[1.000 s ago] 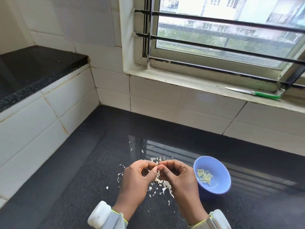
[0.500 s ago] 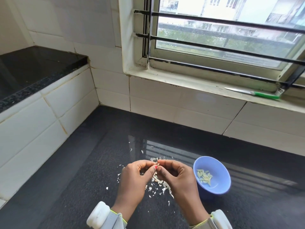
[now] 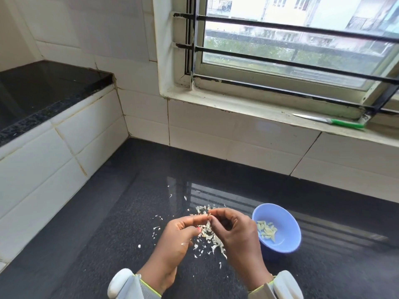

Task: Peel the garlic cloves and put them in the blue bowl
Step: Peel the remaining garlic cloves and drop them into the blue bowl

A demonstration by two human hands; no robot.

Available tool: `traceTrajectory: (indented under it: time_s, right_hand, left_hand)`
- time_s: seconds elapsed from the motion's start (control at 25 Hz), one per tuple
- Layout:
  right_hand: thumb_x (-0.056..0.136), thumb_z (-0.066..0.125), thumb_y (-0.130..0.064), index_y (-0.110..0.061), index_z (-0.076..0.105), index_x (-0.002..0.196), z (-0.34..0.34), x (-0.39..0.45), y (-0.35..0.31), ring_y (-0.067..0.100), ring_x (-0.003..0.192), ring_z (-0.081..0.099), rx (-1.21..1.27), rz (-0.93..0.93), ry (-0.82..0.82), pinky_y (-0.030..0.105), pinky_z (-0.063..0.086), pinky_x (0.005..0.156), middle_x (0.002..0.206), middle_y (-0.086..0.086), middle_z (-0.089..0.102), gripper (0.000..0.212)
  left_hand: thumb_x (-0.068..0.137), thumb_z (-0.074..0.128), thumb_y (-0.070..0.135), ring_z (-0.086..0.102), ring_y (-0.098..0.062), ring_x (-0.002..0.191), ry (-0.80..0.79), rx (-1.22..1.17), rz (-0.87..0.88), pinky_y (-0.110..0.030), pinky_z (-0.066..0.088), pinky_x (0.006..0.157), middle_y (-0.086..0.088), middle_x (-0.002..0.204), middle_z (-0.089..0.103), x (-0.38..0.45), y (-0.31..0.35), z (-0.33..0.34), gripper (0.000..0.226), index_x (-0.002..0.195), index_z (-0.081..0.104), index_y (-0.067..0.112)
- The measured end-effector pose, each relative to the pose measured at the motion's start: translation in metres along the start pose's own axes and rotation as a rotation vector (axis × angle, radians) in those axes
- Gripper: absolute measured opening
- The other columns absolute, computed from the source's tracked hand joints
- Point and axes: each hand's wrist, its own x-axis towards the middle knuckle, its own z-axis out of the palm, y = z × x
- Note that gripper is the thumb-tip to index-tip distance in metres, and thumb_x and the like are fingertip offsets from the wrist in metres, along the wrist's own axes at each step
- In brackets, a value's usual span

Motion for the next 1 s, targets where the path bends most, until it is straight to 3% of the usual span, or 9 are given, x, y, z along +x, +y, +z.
traceTrajectory:
  time_s: [0.16, 0.28, 0.4, 0.48, 0.56, 0.8, 0.96, 1.0]
  right_hand:
    - [0.083, 0.072, -0.012, -0.021, 0.071, 0.073, 0.002, 0.0, -0.002, 0.002, 0.053, 0.056, 0.006, -0.022, -0.001, 0.011, 0.04, 0.053, 0.059, -0.014, 0.063, 0.013]
    - [0.085, 0.072, -0.015, -0.022, 0.071, 0.07, 0.001, 0.0, -0.007, 0.001, 0.052, 0.054, 0.047, -0.016, -0.056, 0.014, 0.042, 0.051, 0.058, -0.01, 0.064, 0.016]
    - [0.079, 0.079, -0.021, -0.021, 0.073, 0.071, 0.0, 0.0, -0.007, 0.012, 0.057, 0.064, 0.163, 0.069, -0.092, 0.03, 0.056, 0.058, 0.063, -0.002, 0.07, 0.01]
    - [0.077, 0.081, -0.026, -0.022, 0.074, 0.075, -0.001, -0.001, -0.007, 0.023, 0.063, 0.068, 0.215, 0.116, -0.1, 0.043, 0.059, 0.066, 0.066, 0.003, 0.072, 0.008]
    - [0.08, 0.079, -0.025, -0.024, 0.076, 0.081, -0.001, -0.001, -0.006, 0.025, 0.067, 0.071, 0.253, 0.132, -0.117, 0.048, 0.06, 0.07, 0.071, 0.004, 0.074, 0.002]
    - [0.092, 0.064, -0.007, -0.023, 0.079, 0.091, 0.0, -0.001, -0.01, 0.024, 0.08, 0.074, 0.419, 0.172, -0.19, 0.04, 0.059, 0.077, 0.085, 0.008, 0.076, 0.022]
    - [0.078, 0.075, -0.011, -0.009, 0.079, 0.08, -0.003, 0.0, -0.016, 0.02, 0.07, 0.071, 0.547, 0.245, -0.178, 0.027, 0.057, 0.067, 0.076, 0.015, 0.074, 0.005]
    - [0.075, 0.077, -0.015, -0.006, 0.077, 0.078, -0.003, 0.0, -0.016, 0.019, 0.067, 0.069, 0.545, 0.24, -0.173, 0.027, 0.056, 0.065, 0.073, 0.015, 0.073, 0.009]
  left_hand:
    - [0.089, 0.05, 0.001, 0.057, -0.011, 0.084, 0.033, -0.079, -0.035, -0.022, 0.037, 0.064, -0.003, 0.095, 0.074, 0.0, 0.001, 0.005, 0.032, 0.091, 0.077, 0.018]
    - [0.09, 0.051, 0.003, 0.058, -0.009, 0.081, 0.043, -0.104, -0.043, -0.021, 0.038, 0.062, -0.002, 0.093, 0.074, -0.001, 0.002, 0.007, 0.027, 0.098, 0.073, 0.017]
    - [0.089, 0.053, 0.005, 0.058, -0.009, 0.08, 0.062, -0.099, -0.033, -0.02, 0.038, 0.06, 0.0, 0.086, 0.072, 0.0, 0.001, 0.006, 0.023, 0.097, 0.072, 0.017]
    - [0.09, 0.053, 0.006, 0.058, -0.008, 0.079, 0.067, -0.087, -0.03, -0.02, 0.039, 0.06, 0.002, 0.082, 0.071, 0.001, 0.001, 0.005, 0.023, 0.096, 0.073, 0.017]
    - [0.091, 0.053, 0.007, 0.058, -0.008, 0.078, 0.061, -0.078, -0.029, -0.018, 0.039, 0.06, 0.002, 0.082, 0.071, 0.0, 0.001, 0.006, 0.023, 0.096, 0.073, 0.017]
    - [0.091, 0.05, 0.005, 0.056, -0.008, 0.077, 0.056, -0.06, -0.007, -0.018, 0.04, 0.06, -0.015, 0.092, 0.071, 0.0, 0.003, 0.006, 0.027, 0.099, 0.072, 0.017]
    - [0.091, 0.052, 0.008, 0.058, -0.009, 0.079, 0.07, -0.044, 0.008, -0.015, 0.04, 0.058, -0.014, 0.094, 0.071, 0.001, 0.004, 0.006, 0.022, 0.098, 0.072, 0.017]
    - [0.091, 0.054, 0.009, 0.058, -0.008, 0.079, 0.071, -0.038, 0.01, -0.015, 0.041, 0.059, -0.013, 0.094, 0.072, 0.0, 0.004, 0.006, 0.021, 0.098, 0.071, 0.018]
